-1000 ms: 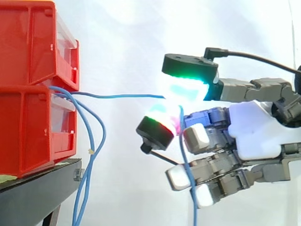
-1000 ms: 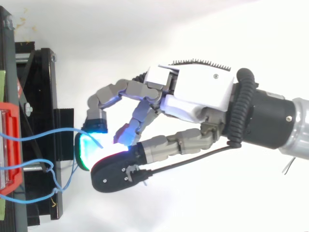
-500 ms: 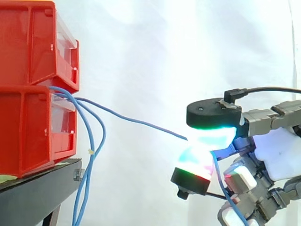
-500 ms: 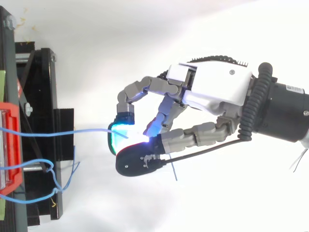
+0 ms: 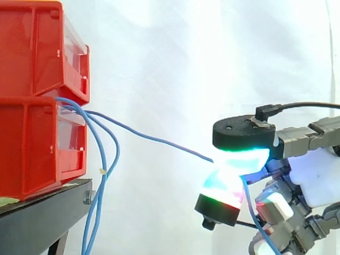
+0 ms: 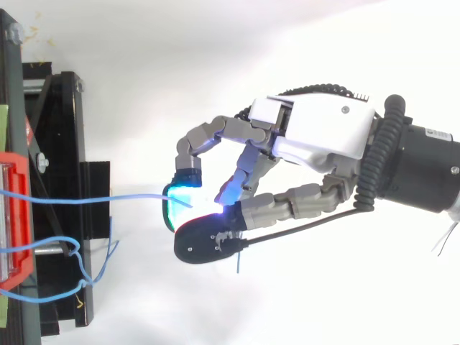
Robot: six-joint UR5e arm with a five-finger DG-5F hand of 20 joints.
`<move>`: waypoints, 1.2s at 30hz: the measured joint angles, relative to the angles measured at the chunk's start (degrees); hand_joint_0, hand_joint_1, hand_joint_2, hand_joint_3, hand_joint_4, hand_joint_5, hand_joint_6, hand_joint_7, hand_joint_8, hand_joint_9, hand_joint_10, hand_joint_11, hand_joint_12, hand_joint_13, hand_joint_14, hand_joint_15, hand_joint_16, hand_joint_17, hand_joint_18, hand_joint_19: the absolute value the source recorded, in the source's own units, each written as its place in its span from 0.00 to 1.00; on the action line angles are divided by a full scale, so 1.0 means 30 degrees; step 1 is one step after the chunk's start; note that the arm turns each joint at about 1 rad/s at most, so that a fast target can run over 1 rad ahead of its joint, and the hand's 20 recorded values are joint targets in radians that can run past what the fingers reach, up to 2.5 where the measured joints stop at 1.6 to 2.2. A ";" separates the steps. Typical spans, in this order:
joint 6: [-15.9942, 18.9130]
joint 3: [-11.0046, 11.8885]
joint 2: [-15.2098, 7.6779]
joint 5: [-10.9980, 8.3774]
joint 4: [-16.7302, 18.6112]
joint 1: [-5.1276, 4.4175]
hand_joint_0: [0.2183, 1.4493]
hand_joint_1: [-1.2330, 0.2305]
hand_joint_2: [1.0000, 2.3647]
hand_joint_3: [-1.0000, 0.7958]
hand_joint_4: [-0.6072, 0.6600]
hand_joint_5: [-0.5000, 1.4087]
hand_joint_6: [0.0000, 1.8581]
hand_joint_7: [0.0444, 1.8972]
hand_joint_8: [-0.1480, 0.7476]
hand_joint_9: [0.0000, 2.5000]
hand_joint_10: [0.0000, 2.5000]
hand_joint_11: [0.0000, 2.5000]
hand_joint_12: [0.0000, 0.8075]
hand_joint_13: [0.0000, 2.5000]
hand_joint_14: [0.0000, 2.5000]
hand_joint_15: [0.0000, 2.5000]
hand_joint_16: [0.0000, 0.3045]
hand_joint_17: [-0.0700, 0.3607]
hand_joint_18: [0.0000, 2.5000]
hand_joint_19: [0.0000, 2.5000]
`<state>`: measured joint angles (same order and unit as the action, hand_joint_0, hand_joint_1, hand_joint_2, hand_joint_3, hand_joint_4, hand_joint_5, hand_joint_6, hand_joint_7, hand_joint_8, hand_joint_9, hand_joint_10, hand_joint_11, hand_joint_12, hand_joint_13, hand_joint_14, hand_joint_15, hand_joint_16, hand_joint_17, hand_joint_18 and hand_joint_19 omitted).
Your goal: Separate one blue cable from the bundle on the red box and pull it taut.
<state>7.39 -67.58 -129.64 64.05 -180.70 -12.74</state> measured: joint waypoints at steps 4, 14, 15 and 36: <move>-0.0002 -0.0004 0.0000 -0.0010 0.0001 -0.0021 0.32 0.23 0.01 0.58 0.46 0.24 0.49 0.61 0.45 0.56 0.01 0.19 0.45 0.44 0.01 0.20 0.17 0.43 0.41 0.20; -0.0002 -0.0003 0.0000 -0.0018 0.0012 -0.0031 0.32 0.23 0.01 0.58 0.46 0.24 0.49 0.60 0.45 0.56 0.01 0.19 0.44 0.44 0.01 0.20 0.16 0.42 0.39 0.19; -0.0001 -0.0004 0.0000 -0.0018 0.0015 -0.0031 0.32 0.23 0.01 0.58 0.46 0.24 0.49 0.60 0.45 0.56 0.01 0.19 0.44 0.44 0.01 0.21 0.17 0.43 0.39 0.19; -0.0001 -0.0004 0.0000 -0.0020 0.0028 -0.0031 0.32 0.23 0.01 0.57 0.46 0.24 0.48 0.60 0.46 0.55 0.01 0.20 0.45 0.43 0.01 0.21 0.17 0.43 0.39 0.19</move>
<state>7.38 -67.59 -129.64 63.98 -180.62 -12.83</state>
